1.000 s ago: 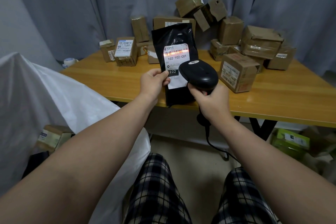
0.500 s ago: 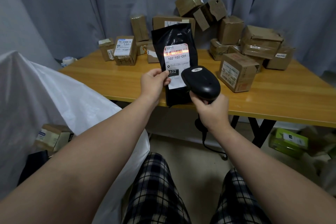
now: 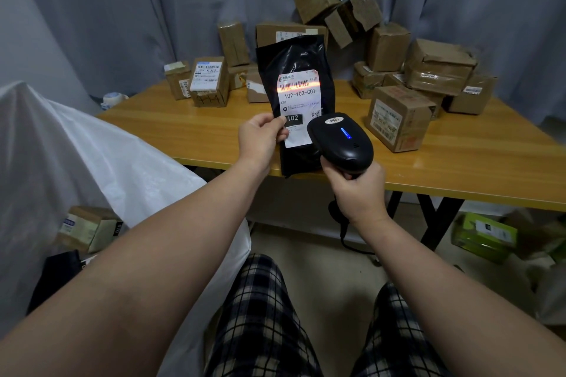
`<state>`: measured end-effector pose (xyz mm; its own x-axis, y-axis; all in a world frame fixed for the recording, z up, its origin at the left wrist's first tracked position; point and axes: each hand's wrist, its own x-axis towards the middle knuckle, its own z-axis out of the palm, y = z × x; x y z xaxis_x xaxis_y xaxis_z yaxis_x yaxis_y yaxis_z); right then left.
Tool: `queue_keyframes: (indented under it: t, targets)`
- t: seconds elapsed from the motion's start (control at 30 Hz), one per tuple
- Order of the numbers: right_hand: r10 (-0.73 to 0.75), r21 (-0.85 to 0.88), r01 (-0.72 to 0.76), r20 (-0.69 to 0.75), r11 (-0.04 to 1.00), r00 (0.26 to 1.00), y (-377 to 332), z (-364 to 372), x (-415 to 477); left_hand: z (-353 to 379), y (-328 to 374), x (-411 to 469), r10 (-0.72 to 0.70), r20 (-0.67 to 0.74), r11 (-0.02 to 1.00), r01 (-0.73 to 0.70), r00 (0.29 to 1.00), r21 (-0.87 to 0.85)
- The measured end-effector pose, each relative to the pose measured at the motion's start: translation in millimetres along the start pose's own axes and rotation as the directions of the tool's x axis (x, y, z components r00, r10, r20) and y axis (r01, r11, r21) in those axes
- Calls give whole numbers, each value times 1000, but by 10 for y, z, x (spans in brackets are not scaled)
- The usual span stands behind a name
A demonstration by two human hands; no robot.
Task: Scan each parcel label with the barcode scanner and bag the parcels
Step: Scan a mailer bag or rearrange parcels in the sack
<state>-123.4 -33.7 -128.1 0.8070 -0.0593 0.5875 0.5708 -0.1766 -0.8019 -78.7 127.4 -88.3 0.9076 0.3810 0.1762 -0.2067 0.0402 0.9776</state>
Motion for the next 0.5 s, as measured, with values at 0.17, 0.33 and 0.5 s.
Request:
queue_keyframes:
  t: [0.17,0.33,0.5]
  targets:
    - [-1,0,1,12,1000,1000,-56,2,-1,-4,23,-120,15,-30,999,-16,999,-36]
    - [8,27,-10,39,1000,999,-150,49,-49,-88,96,-429,63,-84,993,-71,994,-93]
    - [59,108,-94,292,990,954,-373,300,-21,-449,191,-776,59,-167,985,-84,984,-148]
